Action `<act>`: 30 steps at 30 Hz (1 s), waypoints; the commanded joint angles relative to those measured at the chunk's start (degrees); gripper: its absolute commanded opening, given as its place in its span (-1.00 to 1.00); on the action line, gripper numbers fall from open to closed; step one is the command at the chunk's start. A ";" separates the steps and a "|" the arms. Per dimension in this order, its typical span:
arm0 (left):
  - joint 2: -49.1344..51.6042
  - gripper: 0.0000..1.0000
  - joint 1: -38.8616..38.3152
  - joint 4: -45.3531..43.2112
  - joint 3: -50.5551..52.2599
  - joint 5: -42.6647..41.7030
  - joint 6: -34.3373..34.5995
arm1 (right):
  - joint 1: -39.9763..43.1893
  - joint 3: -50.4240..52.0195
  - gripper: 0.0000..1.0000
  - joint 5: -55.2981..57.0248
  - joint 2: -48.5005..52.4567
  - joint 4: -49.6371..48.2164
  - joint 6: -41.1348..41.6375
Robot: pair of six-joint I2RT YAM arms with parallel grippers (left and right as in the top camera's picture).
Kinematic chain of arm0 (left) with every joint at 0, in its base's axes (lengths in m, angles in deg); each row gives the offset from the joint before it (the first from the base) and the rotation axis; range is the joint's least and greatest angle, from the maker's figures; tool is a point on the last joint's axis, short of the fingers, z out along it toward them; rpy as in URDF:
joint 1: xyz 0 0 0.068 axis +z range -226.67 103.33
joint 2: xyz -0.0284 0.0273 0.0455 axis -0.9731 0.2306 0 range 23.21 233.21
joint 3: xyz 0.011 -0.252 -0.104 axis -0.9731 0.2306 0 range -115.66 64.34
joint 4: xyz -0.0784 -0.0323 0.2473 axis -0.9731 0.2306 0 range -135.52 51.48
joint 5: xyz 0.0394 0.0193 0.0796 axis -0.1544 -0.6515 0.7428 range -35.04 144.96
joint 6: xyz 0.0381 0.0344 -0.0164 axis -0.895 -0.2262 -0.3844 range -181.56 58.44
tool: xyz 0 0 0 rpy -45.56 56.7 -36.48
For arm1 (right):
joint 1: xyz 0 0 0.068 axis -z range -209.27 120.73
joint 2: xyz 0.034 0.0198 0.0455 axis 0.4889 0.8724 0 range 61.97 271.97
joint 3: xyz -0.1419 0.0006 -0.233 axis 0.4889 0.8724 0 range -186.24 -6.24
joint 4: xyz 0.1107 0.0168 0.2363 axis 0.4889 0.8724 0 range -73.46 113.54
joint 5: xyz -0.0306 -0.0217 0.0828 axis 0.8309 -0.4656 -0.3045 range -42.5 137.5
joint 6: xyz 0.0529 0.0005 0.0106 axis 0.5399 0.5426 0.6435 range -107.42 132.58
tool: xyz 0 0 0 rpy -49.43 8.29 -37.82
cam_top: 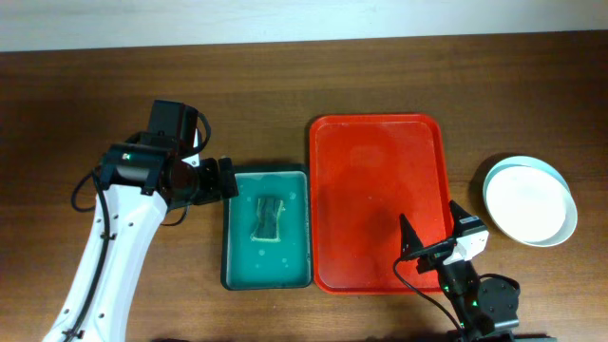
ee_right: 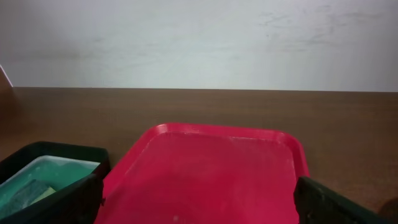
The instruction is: Clean dirty plates on tray and stack at the side
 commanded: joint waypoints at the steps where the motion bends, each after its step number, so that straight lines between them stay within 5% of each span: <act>1: -0.76 0.99 0.15 0.04 -0.52 0.57 -0.87 | 0.42 0.31 0.96 -0.35 -0.26 0.31 -0.46; 7: -7.69 0.99 -0.39 -2.58 2.29 4.63 -0.87 | 0.42 0.31 0.96 -0.35 -0.26 0.31 -0.46; 13: -46.84 0.99 1.81 -48.30 41.40 6.71 -0.92 | 0.42 0.31 0.96 -0.35 -0.26 0.31 -0.46; 16: -62.64 0.99 5.53 -59.80 57.90 3.45 -0.92 | 0.42 0.31 0.96 -0.35 -0.26 0.31 -0.46; 20: -80.67 0.99 6.71 -61.05 68.52 4.55 -0.92 | 0.42 0.31 0.97 -0.35 -0.26 0.31 -0.46; 30: -81.90 0.99 7.39 -65.40 77.02 6.45 -0.87 | 0.42 0.31 0.97 -0.35 -0.26 0.31 -0.46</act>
